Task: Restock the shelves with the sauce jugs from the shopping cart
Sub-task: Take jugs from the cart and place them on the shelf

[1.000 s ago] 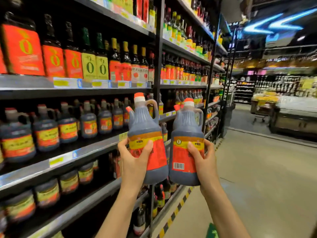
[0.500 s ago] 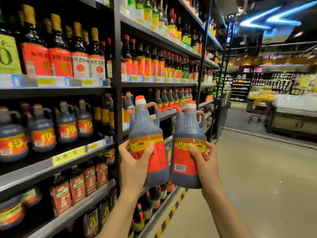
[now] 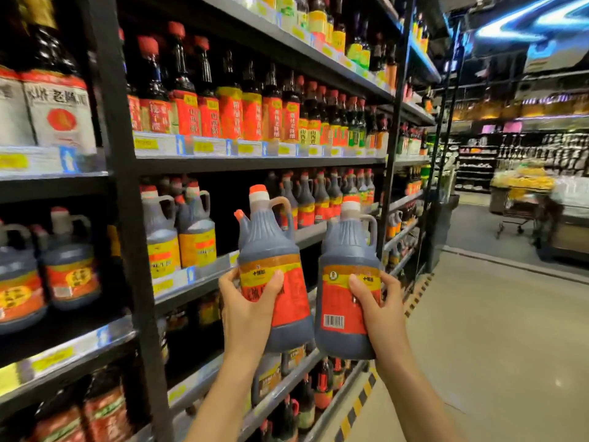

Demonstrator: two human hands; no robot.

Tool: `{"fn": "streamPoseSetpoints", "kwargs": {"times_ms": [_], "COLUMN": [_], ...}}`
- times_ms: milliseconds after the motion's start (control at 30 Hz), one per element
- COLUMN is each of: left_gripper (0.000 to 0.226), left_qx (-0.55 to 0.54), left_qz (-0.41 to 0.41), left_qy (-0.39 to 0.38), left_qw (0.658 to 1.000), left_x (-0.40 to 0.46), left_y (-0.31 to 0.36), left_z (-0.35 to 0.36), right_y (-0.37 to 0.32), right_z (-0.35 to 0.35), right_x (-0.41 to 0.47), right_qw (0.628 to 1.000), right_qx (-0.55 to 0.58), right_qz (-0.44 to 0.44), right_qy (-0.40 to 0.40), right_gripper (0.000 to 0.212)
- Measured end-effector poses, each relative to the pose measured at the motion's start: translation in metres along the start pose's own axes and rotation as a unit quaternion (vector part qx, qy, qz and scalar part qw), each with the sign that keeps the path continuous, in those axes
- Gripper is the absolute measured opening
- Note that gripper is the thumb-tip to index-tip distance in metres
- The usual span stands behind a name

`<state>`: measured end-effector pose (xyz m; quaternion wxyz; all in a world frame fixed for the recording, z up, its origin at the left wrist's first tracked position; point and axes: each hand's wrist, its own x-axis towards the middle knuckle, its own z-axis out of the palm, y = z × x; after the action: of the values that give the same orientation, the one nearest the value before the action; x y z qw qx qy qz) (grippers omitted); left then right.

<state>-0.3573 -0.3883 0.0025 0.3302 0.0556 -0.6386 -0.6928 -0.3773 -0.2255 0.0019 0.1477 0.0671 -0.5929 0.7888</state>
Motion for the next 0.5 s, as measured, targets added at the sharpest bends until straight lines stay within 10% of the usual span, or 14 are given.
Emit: {"fn": "streamPoseSetpoints", "kwargs": {"times_ms": [500], "left_gripper": [0.057], "left_qx": [0.072], "left_qz": [-0.021], "left_qy": [0.179], "left_qw": [0.981], "left_x": [0.162], "left_y": [-0.088], "left_z": [0.112], "right_y": [0.098], "right_z": [0.027], "right_x": [0.267], "right_qw": [0.977], "right_qx": [0.013], "right_qz": [0.082], "right_qy": [-0.198], "right_gripper": [0.038]}}
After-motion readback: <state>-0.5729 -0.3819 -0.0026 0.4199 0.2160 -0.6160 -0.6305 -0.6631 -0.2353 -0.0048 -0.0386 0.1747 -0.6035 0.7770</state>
